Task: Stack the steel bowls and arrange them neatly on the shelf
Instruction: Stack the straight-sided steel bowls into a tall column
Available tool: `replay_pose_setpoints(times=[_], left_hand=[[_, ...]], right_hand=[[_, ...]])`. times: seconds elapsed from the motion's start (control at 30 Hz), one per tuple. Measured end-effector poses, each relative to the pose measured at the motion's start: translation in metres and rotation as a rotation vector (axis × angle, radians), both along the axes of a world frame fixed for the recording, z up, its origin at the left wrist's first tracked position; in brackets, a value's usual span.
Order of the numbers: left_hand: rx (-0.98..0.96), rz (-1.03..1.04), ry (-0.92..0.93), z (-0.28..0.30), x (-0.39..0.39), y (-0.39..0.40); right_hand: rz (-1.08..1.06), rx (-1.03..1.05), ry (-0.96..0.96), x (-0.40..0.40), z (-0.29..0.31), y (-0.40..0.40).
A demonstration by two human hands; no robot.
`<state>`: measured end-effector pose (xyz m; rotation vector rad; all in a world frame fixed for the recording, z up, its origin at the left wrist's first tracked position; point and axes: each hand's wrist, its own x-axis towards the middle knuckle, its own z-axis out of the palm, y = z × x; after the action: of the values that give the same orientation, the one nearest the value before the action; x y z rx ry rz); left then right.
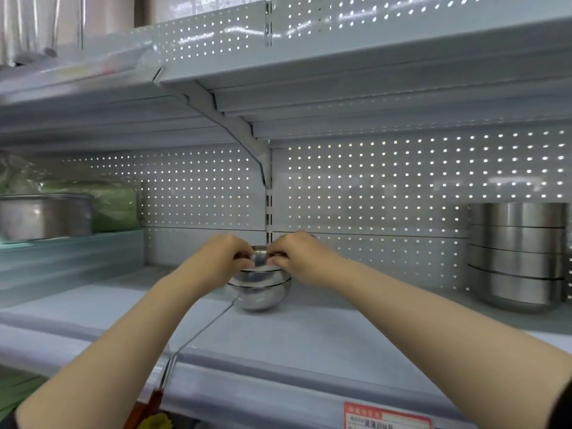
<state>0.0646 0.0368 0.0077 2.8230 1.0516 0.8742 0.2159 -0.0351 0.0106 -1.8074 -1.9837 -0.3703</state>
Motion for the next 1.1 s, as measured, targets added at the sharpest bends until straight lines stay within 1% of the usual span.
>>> replay_pose_setpoints(times=[0.17, 0.2, 0.3, 0.37, 0.47, 0.57, 0.63, 0.73, 0.8, 0.97, 1.1], left_hand=[[0.042, 0.013, -0.020, -0.010, 0.000, -0.001], [0.068, 0.011, -0.057, -0.012, 0.001, -0.004], [0.136, -0.038, -0.258, -0.020, 0.005, -0.020], [0.147, -0.098, -0.287, -0.025, 0.017, -0.037], [0.137, -0.169, -0.154, -0.035, 0.053, -0.064], [0.078, -0.227, -0.048, -0.033, 0.095, -0.090], [0.023, -0.282, -0.003, -0.029, 0.126, -0.106], [-0.025, -0.320, 0.043, -0.020, 0.172, -0.134], [-0.032, -0.344, 0.063, -0.018, 0.199, -0.154], [-0.013, -0.414, 0.154, -0.031, 0.246, -0.191], [0.052, -0.430, 0.244, -0.042, 0.255, -0.207]], right_hand=[[-0.031, 0.013, -0.004, -0.002, -0.005, 0.000], [-0.032, 0.036, -0.007, -0.001, -0.005, -0.004], [-0.042, 0.108, 0.005, 0.006, -0.005, -0.028], [-0.073, 0.089, 0.010, 0.017, -0.012, -0.052], [-0.190, 0.003, -0.033, 0.045, -0.028, -0.095], [-0.333, -0.056, -0.063, 0.083, -0.036, -0.143], [-0.434, -0.078, -0.089, 0.112, -0.038, -0.175], [-0.527, -0.102, -0.105, 0.155, -0.044, -0.220], [-0.581, -0.100, -0.078, 0.177, -0.052, -0.246], [-0.614, -0.098, -0.001, 0.211, -0.070, -0.294], [-0.580, -0.115, -0.014, 0.228, -0.073, -0.317]])
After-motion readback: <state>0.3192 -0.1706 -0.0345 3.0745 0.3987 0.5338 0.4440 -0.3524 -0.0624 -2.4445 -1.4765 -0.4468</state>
